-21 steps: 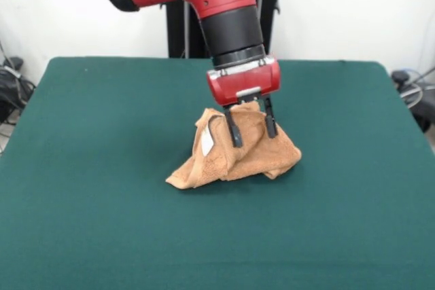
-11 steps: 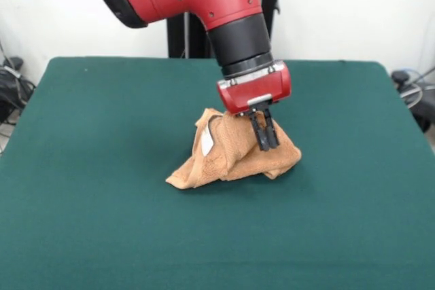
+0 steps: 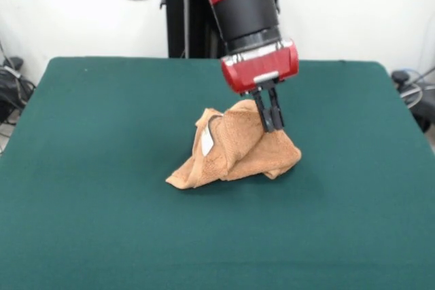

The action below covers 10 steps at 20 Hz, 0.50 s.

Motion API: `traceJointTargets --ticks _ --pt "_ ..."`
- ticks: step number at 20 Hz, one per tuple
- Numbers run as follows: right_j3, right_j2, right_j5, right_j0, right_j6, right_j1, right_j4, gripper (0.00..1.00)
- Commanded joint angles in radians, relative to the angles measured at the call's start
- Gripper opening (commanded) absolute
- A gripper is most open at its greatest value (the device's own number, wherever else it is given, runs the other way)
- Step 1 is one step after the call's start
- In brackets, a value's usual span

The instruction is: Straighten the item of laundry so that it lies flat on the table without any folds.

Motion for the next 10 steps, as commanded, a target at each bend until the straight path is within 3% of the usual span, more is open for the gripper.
traceJointTargets --ticks 1,6,10 --pt "0.094 0.088 0.212 -0.012 0.078 -0.177 0.086 0.0" --pt "0.067 0.204 0.215 -0.102 0.044 -0.098 0.098 0.0" --pt "0.049 0.215 0.234 -0.105 0.029 -0.093 0.091 0.0"
